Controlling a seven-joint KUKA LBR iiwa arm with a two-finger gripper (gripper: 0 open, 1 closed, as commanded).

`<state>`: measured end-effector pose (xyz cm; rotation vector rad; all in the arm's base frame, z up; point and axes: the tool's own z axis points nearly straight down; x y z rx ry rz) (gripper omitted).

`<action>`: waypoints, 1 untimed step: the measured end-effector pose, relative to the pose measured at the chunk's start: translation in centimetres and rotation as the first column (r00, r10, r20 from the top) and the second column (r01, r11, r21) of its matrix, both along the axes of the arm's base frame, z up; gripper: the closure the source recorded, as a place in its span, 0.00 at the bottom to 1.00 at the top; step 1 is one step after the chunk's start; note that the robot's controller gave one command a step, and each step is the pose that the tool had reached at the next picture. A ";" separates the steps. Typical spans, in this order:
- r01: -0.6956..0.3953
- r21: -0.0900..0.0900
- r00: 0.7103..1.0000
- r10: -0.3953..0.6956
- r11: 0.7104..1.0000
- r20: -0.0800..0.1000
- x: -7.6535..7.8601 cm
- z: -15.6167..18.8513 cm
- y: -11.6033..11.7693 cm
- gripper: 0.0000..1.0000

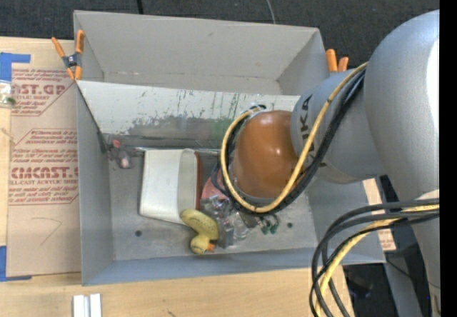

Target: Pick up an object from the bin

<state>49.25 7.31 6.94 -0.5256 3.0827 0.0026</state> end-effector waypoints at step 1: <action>-0.015 -0.002 1.000 0.015 1.000 -0.008 -0.2 0.5 -0.2 1.00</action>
Offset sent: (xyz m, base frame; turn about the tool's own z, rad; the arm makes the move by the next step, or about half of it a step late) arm 0.0003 0.0152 0.1691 0.0470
